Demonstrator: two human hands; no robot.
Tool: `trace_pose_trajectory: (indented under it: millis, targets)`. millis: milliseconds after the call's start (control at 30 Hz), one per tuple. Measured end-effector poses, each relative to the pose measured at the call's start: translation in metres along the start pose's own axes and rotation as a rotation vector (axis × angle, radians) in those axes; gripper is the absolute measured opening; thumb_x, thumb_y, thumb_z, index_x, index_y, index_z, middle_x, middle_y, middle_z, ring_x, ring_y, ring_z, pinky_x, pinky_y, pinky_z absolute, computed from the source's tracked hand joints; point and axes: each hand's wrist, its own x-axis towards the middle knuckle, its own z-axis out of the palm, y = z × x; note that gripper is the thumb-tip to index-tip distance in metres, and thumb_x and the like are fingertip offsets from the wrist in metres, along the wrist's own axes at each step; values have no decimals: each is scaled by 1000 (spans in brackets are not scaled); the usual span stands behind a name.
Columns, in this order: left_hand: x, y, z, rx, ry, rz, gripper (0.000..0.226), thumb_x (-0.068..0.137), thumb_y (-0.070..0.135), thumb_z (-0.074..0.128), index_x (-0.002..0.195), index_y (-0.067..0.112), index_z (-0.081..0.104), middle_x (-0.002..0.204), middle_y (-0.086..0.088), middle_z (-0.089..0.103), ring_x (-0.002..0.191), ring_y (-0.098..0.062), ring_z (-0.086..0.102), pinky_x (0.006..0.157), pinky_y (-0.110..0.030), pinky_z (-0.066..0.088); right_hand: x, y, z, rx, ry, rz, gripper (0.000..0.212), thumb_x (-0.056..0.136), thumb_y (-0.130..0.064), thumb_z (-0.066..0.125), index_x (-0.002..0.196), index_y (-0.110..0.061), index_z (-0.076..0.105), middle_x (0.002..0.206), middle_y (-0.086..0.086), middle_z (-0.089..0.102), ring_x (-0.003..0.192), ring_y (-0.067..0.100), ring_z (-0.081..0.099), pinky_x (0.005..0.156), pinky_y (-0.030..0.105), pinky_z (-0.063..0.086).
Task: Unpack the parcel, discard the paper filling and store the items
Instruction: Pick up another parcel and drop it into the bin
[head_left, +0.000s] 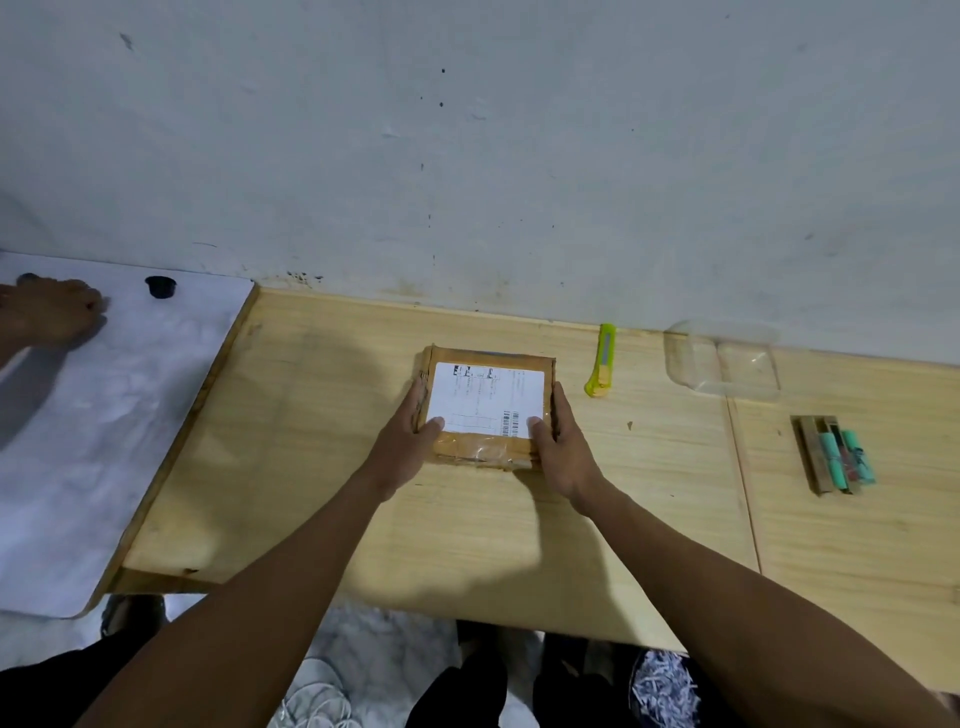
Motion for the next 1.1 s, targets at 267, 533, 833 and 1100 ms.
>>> trace_pose_trajectory:
  millis: [267, 533, 833, 1100]
  targets:
    - [-8, 2, 9, 32, 52, 14, 69, 94, 21, 56, 153, 29, 21, 155, 9, 35, 139, -10, 39, 113, -38, 38, -10, -4, 0, 14, 112, -5, 66, 100, -25, 47, 154, -30, 10, 150, -15, 38, 135, 11, 42, 111, 31, 36]
    - [-21, 48, 51, -9, 28, 122, 66, 97, 16, 55, 154, 21, 23, 156, 6, 32, 142, -9, 32, 117, -32, 30, -33, 0, -46, 78, 265, -49, 66, 88, -43, 46, 150, -38, 22, 149, -15, 44, 135, 10, 44, 112, 43, 39]
    - [-89, 101, 190, 55, -135, 233, 66, 94, 20, 56, 152, 26, 26, 155, 12, 34, 139, -1, 33, 118, -31, 28, -155, 39, -164, 69, 529, -72, 56, 92, -37, 43, 145, -46, 28, 142, -15, 51, 125, 13, 53, 102, 45, 47]
    - [-199, 89, 355, 142, -361, 320, 67, 96, 22, 57, 153, 27, 23, 155, 11, 31, 141, -7, 31, 117, -29, 27, -319, 133, -253, 138, 826, 25, 54, 99, -18, 45, 149, -31, 31, 134, -14, 47, 121, 10, 49, 106, 39, 44]
